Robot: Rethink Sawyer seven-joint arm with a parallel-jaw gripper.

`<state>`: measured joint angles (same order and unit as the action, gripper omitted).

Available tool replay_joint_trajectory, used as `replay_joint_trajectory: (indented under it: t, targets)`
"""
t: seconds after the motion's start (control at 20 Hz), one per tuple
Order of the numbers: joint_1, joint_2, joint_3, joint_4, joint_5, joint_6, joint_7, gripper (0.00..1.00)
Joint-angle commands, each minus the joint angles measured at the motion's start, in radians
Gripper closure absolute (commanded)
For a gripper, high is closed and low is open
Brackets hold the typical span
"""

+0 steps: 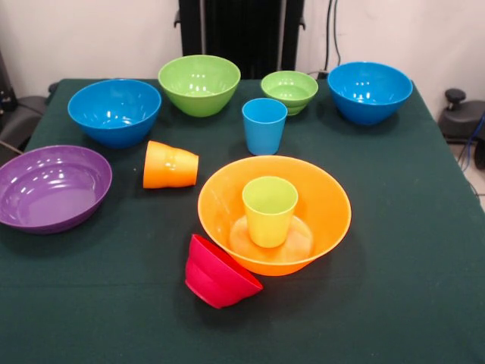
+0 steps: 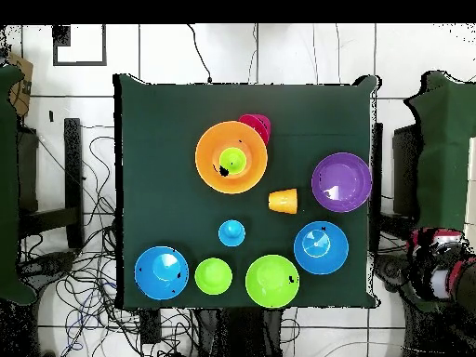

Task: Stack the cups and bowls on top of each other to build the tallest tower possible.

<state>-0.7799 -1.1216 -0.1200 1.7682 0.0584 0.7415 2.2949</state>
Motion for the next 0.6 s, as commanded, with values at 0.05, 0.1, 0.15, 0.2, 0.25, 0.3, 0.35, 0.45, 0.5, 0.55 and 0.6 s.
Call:
replay_joint_trajectory:
  t: [0.05, 0.1, 0.15, 0.2, 0.25, 0.3, 0.35, 0.45, 0.5, 0.55, 0.6]
  targets:
    - [-0.016, 0.071, 0.143, 0.109, -0.107, -0.020, -0.277, 0.00]
    - [-0.023, 0.072, 0.151, 0.113, -0.105, -0.020, -0.275, 0.00]
    - [-0.027, 0.074, 0.153, 0.116, -0.107, -0.031, -0.260, 0.00]
    - [-0.032, 0.076, 0.155, 0.118, -0.110, -0.041, -0.245, 0.00]
    - [-0.039, 0.083, 0.158, 0.120, -0.111, -0.058, -0.233, 0.00]
    - [-0.046, 0.088, 0.163, 0.124, -0.113, -0.067, -0.228, 0.00]
    - [-0.054, 0.097, 0.168, 0.126, -0.113, -0.084, -0.218, 0.00]
    - [-0.066, 0.109, 0.177, 0.137, -0.112, -0.118, -0.196, 0.00]
    - [-0.071, 0.114, 0.183, 0.137, -0.115, -0.130, -0.194, 0.00]
    - [-0.083, 0.119, 0.193, 0.140, -0.115, -0.140, -0.199, 0.00]
    - [-0.086, 0.124, 0.198, 0.141, -0.120, -0.148, -0.196, 0.00]
